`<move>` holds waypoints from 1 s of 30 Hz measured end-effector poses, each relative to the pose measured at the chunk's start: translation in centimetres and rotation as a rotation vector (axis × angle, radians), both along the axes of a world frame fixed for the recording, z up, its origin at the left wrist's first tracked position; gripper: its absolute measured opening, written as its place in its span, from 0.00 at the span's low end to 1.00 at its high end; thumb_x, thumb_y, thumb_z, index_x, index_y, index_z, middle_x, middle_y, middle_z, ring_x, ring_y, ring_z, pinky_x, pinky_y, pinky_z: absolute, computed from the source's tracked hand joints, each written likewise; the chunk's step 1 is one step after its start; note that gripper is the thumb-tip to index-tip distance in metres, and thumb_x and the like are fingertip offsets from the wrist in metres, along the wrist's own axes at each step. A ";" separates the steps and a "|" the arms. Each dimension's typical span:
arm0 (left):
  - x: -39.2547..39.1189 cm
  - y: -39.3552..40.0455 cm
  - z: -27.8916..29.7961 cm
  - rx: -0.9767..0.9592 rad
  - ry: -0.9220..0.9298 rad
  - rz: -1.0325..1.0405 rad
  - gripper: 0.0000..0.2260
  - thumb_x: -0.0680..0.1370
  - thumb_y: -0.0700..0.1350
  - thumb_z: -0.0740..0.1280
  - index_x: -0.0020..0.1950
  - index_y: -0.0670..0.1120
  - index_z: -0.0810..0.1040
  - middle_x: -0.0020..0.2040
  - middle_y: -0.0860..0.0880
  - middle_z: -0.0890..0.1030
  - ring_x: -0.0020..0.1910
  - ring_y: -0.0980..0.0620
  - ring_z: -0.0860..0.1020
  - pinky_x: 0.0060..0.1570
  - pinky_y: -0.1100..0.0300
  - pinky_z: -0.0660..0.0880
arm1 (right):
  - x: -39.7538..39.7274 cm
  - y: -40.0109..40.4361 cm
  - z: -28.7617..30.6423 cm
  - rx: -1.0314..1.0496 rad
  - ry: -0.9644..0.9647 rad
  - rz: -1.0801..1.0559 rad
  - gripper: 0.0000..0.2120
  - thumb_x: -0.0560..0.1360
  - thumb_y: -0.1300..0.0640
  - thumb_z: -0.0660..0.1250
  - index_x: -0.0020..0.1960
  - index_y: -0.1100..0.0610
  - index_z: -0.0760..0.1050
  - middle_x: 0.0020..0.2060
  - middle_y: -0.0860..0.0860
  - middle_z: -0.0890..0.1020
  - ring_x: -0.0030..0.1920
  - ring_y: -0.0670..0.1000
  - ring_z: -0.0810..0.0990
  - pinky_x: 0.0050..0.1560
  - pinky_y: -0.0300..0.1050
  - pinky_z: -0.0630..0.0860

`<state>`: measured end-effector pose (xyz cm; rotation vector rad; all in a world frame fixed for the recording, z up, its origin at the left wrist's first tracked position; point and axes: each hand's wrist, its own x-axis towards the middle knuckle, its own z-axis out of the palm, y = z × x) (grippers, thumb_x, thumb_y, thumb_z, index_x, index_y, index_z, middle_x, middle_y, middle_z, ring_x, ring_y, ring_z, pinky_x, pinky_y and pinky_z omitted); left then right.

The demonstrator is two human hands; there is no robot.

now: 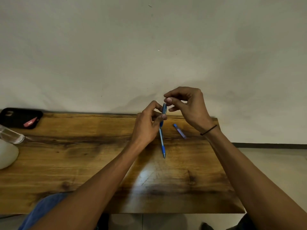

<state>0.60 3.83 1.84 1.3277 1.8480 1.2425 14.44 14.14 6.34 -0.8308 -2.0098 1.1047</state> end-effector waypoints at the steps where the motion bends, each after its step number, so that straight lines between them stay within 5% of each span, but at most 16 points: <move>1: 0.0 0.0 0.0 0.001 0.004 0.001 0.07 0.83 0.45 0.70 0.58 0.50 0.74 0.49 0.50 0.89 0.50 0.54 0.87 0.50 0.49 0.86 | 0.0 0.0 0.0 -0.008 0.002 0.003 0.06 0.80 0.66 0.71 0.56 0.63 0.85 0.47 0.55 0.87 0.48 0.51 0.88 0.42 0.45 0.86; 19: -0.1 0.0 -0.5 -0.005 0.044 0.000 0.07 0.83 0.47 0.71 0.58 0.50 0.76 0.46 0.50 0.88 0.46 0.53 0.87 0.48 0.46 0.86 | 0.1 0.0 0.0 0.144 -0.208 0.051 0.06 0.79 0.64 0.72 0.53 0.57 0.86 0.44 0.48 0.86 0.47 0.45 0.85 0.43 0.40 0.85; 26: -0.1 0.3 0.2 0.111 -0.055 0.003 0.07 0.82 0.44 0.71 0.60 0.48 0.79 0.46 0.53 0.89 0.47 0.59 0.87 0.45 0.69 0.81 | 0.0 -0.1 0.4 -0.057 -0.072 0.053 0.05 0.80 0.63 0.71 0.55 0.63 0.84 0.48 0.54 0.87 0.50 0.52 0.86 0.49 0.55 0.86; 30: 0.0 0.7 0.6 0.196 -0.223 -0.026 0.07 0.83 0.42 0.71 0.60 0.46 0.81 0.50 0.49 0.88 0.51 0.56 0.88 0.49 0.66 0.82 | -0.3 -0.6 0.7 -0.055 -0.049 0.027 0.05 0.81 0.63 0.70 0.53 0.64 0.84 0.47 0.54 0.86 0.49 0.53 0.84 0.52 0.56 0.84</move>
